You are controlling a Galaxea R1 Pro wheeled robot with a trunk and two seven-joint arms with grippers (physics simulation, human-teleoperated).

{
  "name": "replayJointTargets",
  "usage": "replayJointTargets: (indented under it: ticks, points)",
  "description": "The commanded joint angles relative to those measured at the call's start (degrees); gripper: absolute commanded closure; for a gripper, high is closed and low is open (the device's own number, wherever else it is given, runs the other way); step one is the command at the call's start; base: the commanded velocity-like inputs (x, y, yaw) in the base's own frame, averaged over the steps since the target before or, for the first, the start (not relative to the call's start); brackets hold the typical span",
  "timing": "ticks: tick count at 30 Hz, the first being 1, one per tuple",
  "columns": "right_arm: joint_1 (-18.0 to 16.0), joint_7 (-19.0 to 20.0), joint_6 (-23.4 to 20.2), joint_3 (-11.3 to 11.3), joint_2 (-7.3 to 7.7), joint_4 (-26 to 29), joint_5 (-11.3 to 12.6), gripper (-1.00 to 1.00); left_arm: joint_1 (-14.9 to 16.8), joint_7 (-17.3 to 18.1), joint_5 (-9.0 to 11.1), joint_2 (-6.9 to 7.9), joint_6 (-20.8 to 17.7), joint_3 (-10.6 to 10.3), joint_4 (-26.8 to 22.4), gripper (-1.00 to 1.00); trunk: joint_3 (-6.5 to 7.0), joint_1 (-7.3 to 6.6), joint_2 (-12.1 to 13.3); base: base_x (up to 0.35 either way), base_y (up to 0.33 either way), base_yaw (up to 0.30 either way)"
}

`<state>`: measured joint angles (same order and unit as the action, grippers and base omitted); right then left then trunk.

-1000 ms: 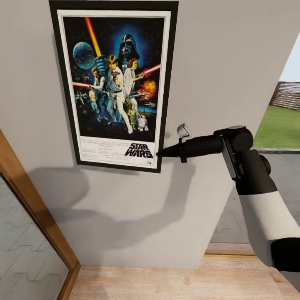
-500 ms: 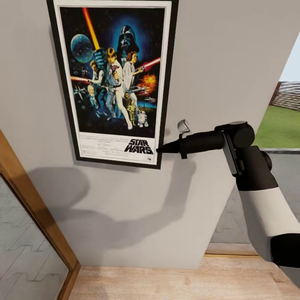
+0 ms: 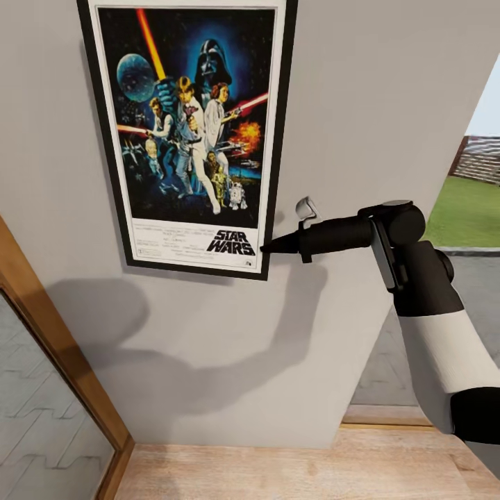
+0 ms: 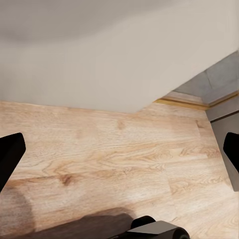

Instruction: Pick up the poster from the kitchen countertop and hang it on one of the wall nails in the kitchen.

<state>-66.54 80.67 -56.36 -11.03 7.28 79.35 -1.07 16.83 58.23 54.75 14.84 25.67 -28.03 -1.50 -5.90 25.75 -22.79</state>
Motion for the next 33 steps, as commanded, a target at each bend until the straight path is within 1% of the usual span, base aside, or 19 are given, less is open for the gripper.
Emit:
replayJointTargets:
  ticks: [1,16,33]
  points:
    - [-0.1,0.3,-0.7,0.0,0.02,0.0,-0.1,1.00,0.0,0.1,0.4,0.01,0.3,-0.5,0.0,-1.00,-0.13,0.04,-0.1,0.000,0.000,0.000]
    - [-0.1,0.3,-0.6,-0.1,0.01,0.1,-0.1,1.00,0.0,0.1,0.4,0.26,0.3,-0.4,0.0,-1.00,-0.13,0.04,-0.1,0.000,0.001,0.000]
    - [-0.1,0.3,-0.6,-0.1,0.01,0.1,-0.1,1.00,0.0,0.1,0.5,0.28,0.3,-0.4,0.0,-1.00,-0.13,0.04,-0.1,0.000,0.028,0.000]
